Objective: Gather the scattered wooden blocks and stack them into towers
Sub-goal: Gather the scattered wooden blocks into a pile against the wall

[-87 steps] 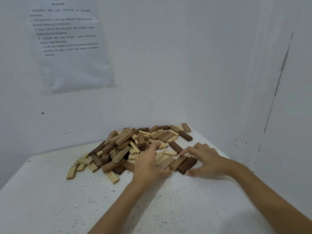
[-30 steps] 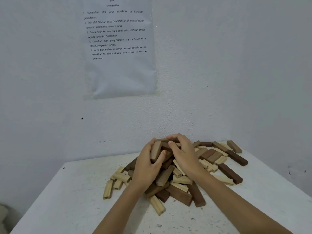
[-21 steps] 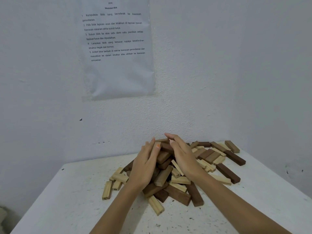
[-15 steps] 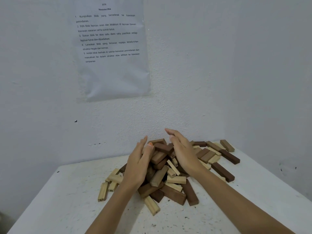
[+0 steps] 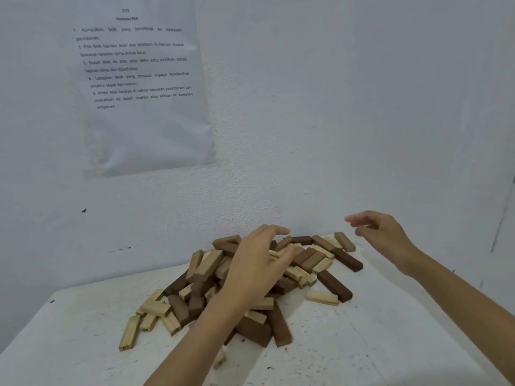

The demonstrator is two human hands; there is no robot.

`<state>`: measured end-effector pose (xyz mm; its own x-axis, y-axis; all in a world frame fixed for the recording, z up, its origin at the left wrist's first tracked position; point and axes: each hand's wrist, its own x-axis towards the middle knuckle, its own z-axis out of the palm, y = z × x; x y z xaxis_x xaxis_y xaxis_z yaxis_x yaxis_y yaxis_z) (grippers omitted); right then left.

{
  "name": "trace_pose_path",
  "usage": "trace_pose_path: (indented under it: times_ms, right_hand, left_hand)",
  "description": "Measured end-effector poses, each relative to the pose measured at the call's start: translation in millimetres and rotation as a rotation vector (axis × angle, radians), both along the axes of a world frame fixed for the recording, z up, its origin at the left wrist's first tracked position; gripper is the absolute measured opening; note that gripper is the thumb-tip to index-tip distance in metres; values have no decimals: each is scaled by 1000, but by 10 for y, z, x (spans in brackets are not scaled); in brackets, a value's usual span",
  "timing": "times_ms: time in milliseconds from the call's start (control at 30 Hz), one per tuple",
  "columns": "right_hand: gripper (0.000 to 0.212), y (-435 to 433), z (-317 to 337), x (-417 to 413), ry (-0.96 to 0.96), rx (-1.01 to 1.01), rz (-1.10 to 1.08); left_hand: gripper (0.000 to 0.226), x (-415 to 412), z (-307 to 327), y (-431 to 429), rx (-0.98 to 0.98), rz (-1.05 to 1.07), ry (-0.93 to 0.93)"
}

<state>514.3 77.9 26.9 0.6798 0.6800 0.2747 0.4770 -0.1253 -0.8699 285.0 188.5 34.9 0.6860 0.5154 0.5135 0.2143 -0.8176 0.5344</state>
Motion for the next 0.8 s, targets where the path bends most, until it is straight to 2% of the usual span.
trace_pose_path:
  times_ms: [167, 300, 400, 533, 800]
  right_hand:
    - [36, 77, -331, 298, 18, -180, 64]
    - [47, 282, -502, 332, -19, -189, 143]
    - [56, 482, -594, 388, -96, -208, 116]
    - [64, 669, -682, 461, -264, -253, 124]
    - [48, 748, -698, 522, -353, -258, 204]
  left_hand:
    - [37, 586, -7, 77, -31, -22, 296]
    - [50, 869, -69, 205, 47, 43, 545]
    - [58, 959, -146, 302, 35, 71, 650]
    - [65, 1033, -233, 359, 89, 112, 646]
    - [63, 1110, -304, 401, 83, 130, 568]
